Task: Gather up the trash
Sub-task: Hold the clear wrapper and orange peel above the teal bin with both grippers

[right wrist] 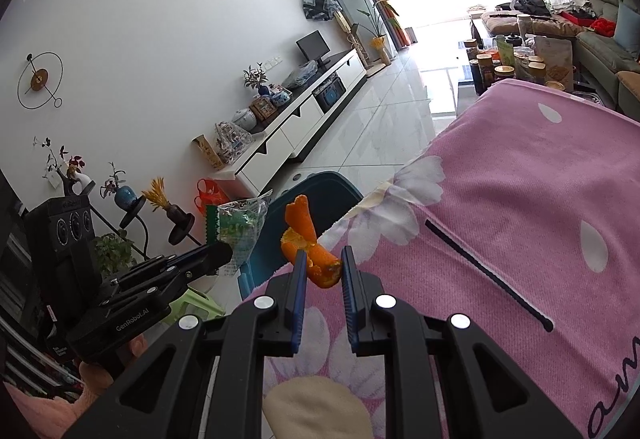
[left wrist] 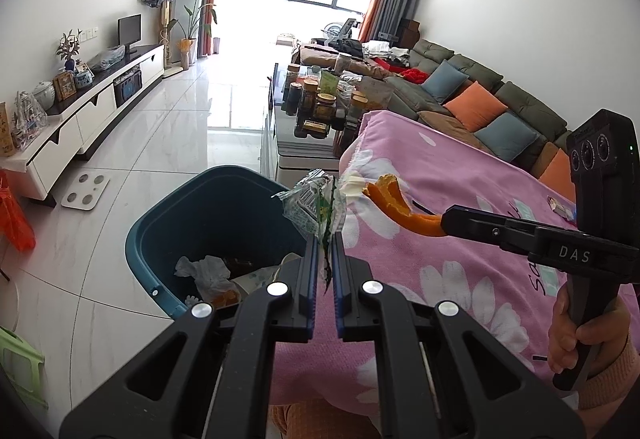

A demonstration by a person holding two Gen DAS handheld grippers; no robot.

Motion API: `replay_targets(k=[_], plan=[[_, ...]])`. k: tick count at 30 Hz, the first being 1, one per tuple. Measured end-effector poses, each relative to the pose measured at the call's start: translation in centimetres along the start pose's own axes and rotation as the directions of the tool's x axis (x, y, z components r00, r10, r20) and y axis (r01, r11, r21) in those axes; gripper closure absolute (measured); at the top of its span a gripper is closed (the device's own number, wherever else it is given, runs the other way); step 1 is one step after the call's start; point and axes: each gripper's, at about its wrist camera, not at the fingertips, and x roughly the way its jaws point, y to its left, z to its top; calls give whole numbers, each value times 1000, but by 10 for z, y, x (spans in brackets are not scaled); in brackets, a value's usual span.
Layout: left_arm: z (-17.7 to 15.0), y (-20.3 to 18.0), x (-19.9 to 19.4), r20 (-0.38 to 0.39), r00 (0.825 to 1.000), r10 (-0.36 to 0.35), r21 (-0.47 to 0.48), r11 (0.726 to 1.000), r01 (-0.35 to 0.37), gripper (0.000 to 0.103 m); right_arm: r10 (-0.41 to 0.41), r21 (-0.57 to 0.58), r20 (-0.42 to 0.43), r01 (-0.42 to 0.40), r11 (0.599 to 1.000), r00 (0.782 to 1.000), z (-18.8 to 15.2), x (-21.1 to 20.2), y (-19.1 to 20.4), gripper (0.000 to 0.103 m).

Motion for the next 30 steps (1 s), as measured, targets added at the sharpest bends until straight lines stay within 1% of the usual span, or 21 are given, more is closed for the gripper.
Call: replay_targets(k=[30], plan=[[3,22,7,2,998,59,-29,998,-59,96,8,-39,-44,-9,999,999,11,27,15,88]])
